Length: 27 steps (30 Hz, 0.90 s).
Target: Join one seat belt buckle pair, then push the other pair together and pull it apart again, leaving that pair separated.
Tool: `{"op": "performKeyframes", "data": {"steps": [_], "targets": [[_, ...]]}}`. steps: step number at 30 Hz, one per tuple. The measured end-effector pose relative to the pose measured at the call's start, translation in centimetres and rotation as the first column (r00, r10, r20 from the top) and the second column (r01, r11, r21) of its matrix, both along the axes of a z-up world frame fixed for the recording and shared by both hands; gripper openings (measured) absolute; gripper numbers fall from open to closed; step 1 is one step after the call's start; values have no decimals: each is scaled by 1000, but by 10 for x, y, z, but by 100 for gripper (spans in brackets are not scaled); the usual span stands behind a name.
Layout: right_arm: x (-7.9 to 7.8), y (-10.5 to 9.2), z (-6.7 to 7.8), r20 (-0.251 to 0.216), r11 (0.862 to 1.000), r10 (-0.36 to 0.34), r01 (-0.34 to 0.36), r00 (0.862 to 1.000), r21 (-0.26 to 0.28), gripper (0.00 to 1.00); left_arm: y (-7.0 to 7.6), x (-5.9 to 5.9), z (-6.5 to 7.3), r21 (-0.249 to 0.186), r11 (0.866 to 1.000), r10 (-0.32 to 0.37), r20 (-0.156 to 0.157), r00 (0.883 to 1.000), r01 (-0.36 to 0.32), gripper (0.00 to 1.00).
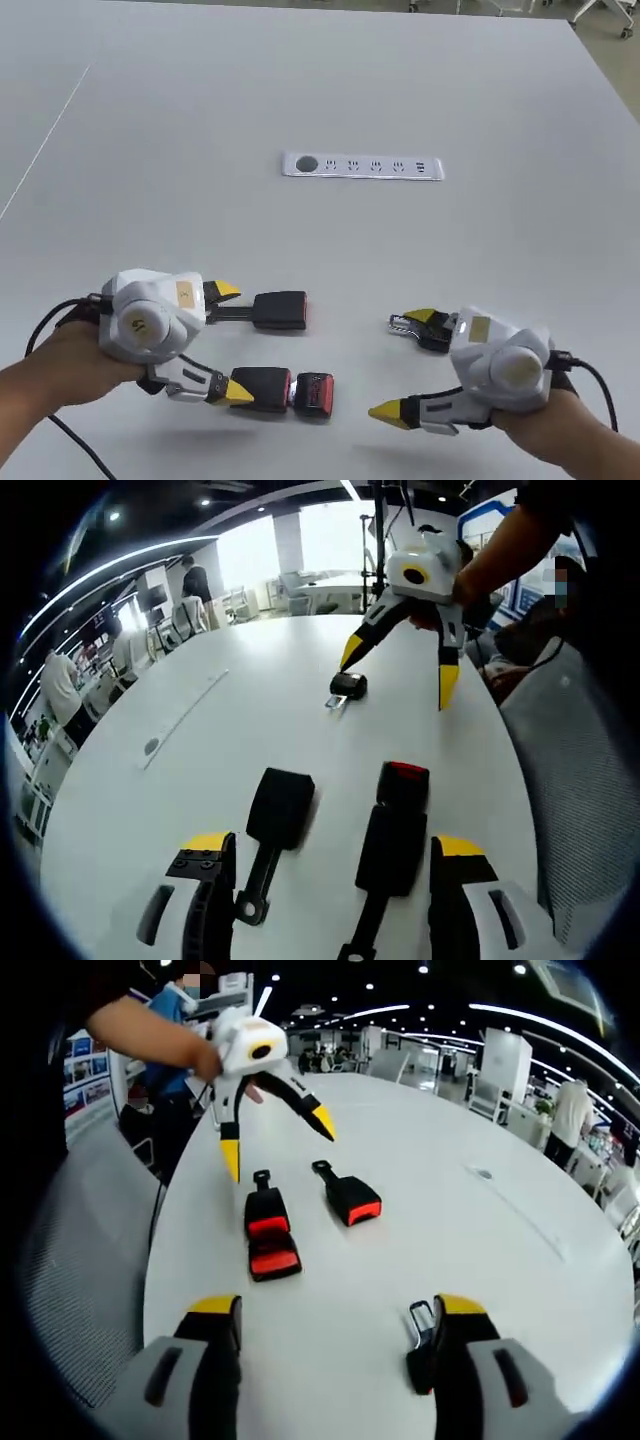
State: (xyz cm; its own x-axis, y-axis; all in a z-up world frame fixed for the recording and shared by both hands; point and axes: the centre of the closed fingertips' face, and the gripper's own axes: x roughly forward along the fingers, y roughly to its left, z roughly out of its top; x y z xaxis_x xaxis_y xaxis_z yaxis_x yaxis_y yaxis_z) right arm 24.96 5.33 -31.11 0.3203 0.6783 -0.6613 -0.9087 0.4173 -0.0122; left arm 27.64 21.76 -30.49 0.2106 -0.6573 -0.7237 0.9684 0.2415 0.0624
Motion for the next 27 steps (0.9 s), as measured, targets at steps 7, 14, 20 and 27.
{"op": "performKeyframes", "data": {"steps": [7,14,20,27], "targets": [[26,-34,3,-17,997,-71,71,997,2,81,4,25,8,7,1000,19,33,999,-19,81],[39,-48,1,-82,999,-50,50,995,-3,82,-2,41,15,7,1000,24,41,999,-24,79],[47,-56,-7,-101,999,-35,32,994,-26,82,-12,43,7,13,1000,2,17,1000,-2,79],[47,-57,-27,-165,999,-7,0,986,-43,82,-19,47,-13,36,999,-10,-32,999,11,76]]}}
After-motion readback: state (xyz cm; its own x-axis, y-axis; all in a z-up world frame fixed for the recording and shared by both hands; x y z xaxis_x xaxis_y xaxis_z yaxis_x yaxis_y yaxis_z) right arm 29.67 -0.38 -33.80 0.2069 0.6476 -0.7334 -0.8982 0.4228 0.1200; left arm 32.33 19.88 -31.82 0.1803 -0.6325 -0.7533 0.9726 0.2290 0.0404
